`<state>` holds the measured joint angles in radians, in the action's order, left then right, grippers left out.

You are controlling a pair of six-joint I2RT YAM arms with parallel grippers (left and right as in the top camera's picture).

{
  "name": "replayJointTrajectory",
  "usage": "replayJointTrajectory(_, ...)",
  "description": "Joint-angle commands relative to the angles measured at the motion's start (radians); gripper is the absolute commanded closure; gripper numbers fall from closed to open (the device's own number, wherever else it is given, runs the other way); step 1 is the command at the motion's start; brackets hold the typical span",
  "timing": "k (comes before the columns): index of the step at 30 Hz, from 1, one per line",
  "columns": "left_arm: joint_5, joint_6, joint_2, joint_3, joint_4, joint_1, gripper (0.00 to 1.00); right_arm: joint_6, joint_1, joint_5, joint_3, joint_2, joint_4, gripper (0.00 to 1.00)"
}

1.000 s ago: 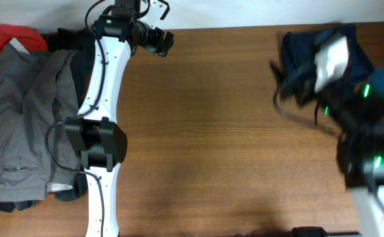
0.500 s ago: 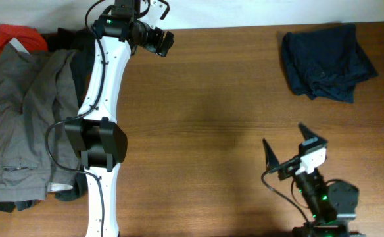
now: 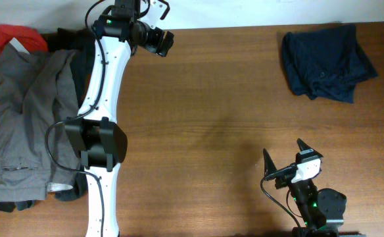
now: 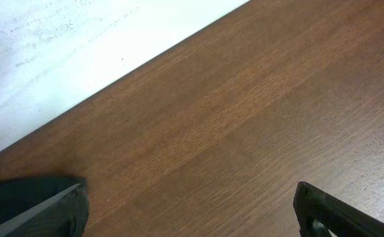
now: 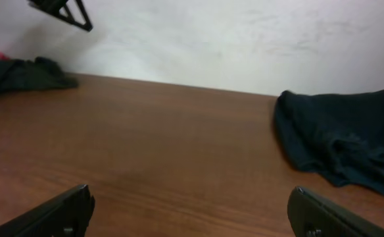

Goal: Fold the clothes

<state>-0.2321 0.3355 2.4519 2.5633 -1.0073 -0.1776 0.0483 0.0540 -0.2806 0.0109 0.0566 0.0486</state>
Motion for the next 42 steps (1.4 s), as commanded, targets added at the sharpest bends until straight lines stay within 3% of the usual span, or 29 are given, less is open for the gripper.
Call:
replayJointTrajectory(1,-0.008,-0.010,0.002,0.004,0.000,-0.003,0.01,-0.008,0.007,0.065,-0.005,-0.026,0.013,0.01)
replayJointTrajectory(34,-0.003,-0.009,0.002,0.004,0.001,-0.001,0.01,-0.008,0.007,0.112,-0.005,-0.027,0.015,0.01)
replayJointTrajectory(42,0.135,-0.002,-0.058,0.004,0.026,-0.004,0.01,-0.008,0.007,0.112,-0.005,-0.027,0.015,0.01)
